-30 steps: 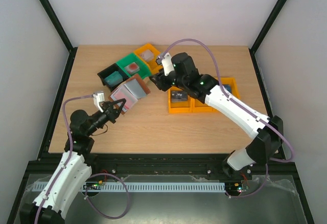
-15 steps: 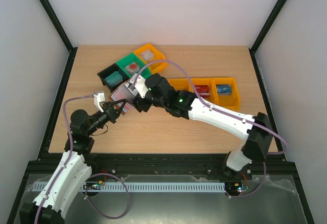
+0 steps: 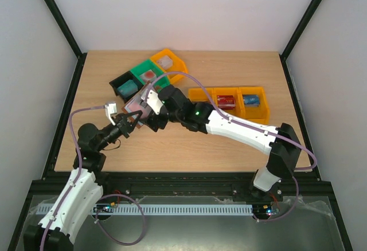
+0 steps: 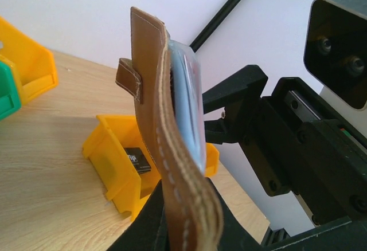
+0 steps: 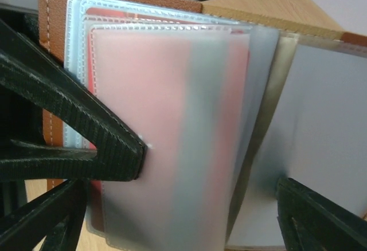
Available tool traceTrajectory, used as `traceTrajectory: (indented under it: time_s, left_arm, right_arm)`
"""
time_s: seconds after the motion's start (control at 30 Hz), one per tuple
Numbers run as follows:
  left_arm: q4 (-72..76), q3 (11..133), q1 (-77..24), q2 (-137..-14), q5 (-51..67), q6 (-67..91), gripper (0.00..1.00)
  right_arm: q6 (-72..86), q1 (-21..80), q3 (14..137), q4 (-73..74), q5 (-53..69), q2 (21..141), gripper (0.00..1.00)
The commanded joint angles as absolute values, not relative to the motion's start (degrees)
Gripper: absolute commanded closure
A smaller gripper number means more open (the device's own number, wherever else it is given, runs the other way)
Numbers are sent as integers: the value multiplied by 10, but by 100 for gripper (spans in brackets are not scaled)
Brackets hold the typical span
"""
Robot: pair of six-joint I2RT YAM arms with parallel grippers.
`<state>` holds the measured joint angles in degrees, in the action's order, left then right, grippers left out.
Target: Take the credit cards out of the card holder
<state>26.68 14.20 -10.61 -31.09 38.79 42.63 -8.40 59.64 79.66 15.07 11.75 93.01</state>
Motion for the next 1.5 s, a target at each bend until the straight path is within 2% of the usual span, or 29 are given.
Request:
traceTrajectory:
  time_s: [0.0,0.2,0.53,0.63,0.83,0.97,1.07,1.17,1.37,1.47]
  left_arm:
    - [343,149,-117,-302,468,429,98]
    - [351,146,-116,-300,478,432,98]
    - [382,143,-114,-299,499,448,98]
    - [386,143,-115,-299,502,451,95]
    - [397,141,-114,-297,504,459,84]
    - [395,142,-113,-295,519,461,63]
    - [391,144,-112,-294,532,457,53]
    - [390,144,-109,-292,534,449,50]
    - [371,154,-104,-289,543,424,50]
    - [339,165,-101,-284,558,393,46]
  right_arm:
    - [-88,595,801,141,69,945,21]
    - [-86,595,791,143,61,935,55]
    - [-85,589,781,135,101,919,83]
    - [-82,588,778,131,115,918,98]
    - [-75,579,772,123,163,908,98]
    - [-46,546,756,101,223,892,98]
    - [-22,517,741,78,278,875,98]
    - [-22,508,732,69,332,862,98]
    - [-14,484,721,51,422,845,98]
    - [1,460,712,38,454,834,98]
